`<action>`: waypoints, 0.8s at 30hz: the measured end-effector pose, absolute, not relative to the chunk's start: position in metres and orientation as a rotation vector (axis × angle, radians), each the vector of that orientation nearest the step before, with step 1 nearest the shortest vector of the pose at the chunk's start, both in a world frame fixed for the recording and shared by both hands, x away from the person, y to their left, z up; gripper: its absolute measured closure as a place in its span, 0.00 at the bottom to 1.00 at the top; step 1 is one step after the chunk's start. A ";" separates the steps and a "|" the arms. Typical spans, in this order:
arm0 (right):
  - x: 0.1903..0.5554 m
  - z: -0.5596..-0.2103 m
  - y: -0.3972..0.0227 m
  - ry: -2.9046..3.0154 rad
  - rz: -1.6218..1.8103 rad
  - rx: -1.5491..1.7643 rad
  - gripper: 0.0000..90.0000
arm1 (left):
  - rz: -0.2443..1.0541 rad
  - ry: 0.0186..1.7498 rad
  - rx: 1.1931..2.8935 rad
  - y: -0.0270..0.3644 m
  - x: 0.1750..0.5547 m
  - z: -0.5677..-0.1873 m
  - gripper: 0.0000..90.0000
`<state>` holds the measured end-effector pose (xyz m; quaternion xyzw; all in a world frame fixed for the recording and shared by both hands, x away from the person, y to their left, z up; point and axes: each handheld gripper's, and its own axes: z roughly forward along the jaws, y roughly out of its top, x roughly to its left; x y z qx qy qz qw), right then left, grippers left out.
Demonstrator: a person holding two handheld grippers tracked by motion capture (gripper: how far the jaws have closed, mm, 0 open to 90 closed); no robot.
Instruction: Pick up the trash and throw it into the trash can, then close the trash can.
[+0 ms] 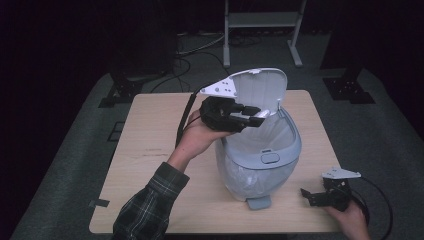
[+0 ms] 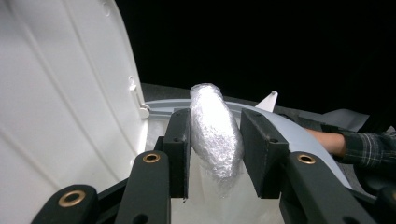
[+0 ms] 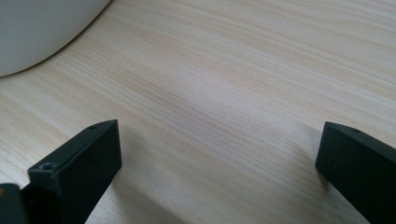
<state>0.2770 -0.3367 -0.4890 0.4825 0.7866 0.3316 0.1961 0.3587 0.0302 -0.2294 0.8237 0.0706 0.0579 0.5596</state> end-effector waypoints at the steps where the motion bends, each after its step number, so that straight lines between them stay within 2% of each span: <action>1: 0.277 -0.489 -0.337 2.204 0.929 1.351 0.00 | 0.135 0.164 1.942 0.030 0.358 -0.229 0.68; 4: 0.277 -0.489 -0.337 2.203 0.929 1.352 0.00 | 0.137 0.167 1.934 0.032 0.358 -0.228 0.65; 7: 0.277 -0.489 -0.337 2.204 0.928 1.351 0.00 | 0.144 0.167 1.928 0.037 0.357 -0.227 0.66; 14: 0.277 -0.489 -0.337 2.203 0.929 1.351 0.00 | 0.155 0.179 1.929 0.052 0.356 -0.224 0.82; 19: 0.277 -0.489 -0.337 2.203 0.929 1.352 0.00 | 0.158 0.189 1.927 0.069 0.356 -0.225 0.97; 24: 0.277 -0.489 -0.337 2.204 0.928 1.351 0.00 | 0.176 0.218 1.926 0.086 0.356 -0.226 1.00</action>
